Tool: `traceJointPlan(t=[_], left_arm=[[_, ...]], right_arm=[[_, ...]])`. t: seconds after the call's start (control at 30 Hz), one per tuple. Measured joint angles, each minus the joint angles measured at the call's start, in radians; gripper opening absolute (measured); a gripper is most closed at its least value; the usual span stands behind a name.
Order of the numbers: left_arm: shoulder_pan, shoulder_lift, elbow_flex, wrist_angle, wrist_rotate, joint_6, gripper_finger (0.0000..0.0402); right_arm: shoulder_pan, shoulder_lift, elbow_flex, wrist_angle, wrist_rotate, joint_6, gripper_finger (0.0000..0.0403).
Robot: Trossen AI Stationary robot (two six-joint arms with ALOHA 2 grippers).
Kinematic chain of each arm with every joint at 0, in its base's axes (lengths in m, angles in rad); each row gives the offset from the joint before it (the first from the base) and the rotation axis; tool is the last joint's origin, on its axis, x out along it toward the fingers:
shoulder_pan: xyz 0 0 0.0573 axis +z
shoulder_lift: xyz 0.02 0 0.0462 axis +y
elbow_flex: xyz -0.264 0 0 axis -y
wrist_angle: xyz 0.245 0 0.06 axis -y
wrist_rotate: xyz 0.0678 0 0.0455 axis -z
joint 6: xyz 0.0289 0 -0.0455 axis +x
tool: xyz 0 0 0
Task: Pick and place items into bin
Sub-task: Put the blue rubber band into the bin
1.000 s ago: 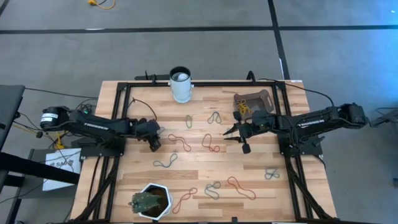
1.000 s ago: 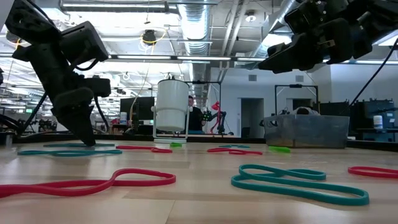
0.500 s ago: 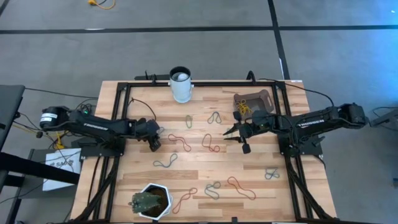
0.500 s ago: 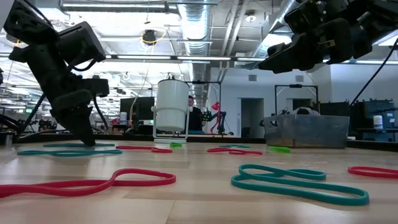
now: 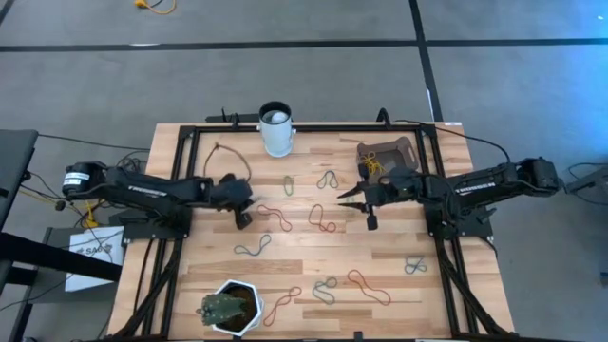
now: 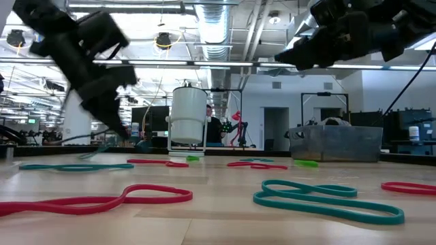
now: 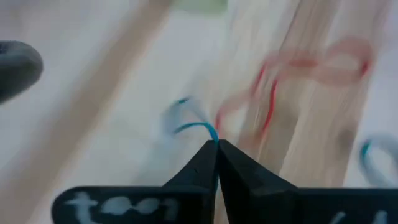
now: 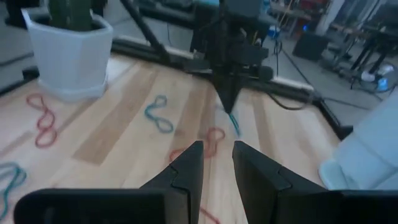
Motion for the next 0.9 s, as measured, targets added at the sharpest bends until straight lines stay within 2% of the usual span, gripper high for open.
traceJointPlan(t=[0.23, 0.37, 0.57, 0.73, 0.9], left_arm=[[0.000, 0.003, 0.243, -0.013, -0.012, 0.212, 0.0000], [-0.006, 0.032, 0.326, -0.018, -0.010, 0.285, 0.0000], [-0.031, 0.144, 0.389, -0.015, -0.005, 0.340, 0.0000], [-0.057, 0.241, 0.416, -0.022, -0.011, 0.387, 0.0000], [-0.068, 0.282, 0.435, -0.026, -0.024, 0.415, 0.0000]], right_arm=[[0.005, 0.105, 0.007, 0.175, -0.002, 0.046, 0.0082], [0.009, 0.247, 0.059, 0.259, -0.005, 0.046, 0.0084], [0.009, 0.486, 0.225, 0.352, -0.003, 0.046, 0.0089], [0.009, 0.631, 0.375, 0.332, -0.002, 0.045, 0.0089], [0.009, 0.686, 0.502, 0.056, 0.022, 0.016, 0.0089]])
